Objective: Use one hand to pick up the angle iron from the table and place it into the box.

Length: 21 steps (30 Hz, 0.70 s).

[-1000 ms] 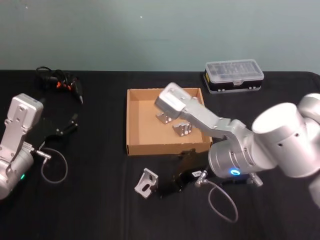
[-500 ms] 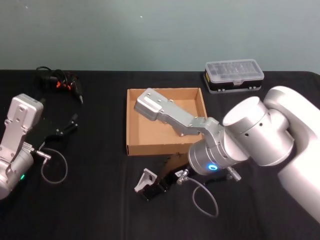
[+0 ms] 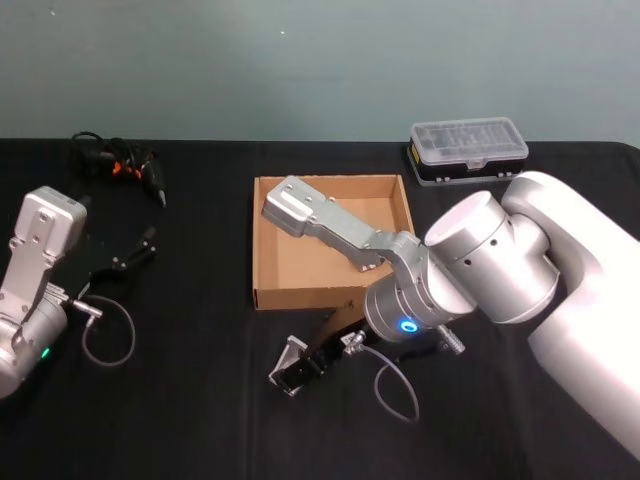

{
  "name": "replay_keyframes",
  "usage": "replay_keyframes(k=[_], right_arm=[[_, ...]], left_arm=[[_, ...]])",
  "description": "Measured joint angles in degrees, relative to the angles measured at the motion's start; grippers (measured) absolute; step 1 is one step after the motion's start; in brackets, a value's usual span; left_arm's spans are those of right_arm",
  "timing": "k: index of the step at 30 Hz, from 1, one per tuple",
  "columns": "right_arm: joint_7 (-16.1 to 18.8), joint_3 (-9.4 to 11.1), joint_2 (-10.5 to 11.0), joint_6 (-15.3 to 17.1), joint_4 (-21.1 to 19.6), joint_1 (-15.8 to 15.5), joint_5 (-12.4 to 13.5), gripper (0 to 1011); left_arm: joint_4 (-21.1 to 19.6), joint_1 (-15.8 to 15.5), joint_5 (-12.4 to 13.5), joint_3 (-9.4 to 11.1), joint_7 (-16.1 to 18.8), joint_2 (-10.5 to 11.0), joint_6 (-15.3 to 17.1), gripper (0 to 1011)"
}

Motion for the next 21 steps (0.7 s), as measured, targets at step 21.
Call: replay_keyframes(k=[21], right_arm=[[0.00,0.09,0.18,0.03,-0.44,-0.10,0.05,629]], left_arm=[[0.00,0.01,0.00,0.00,0.00,0.00,0.00,1000]])
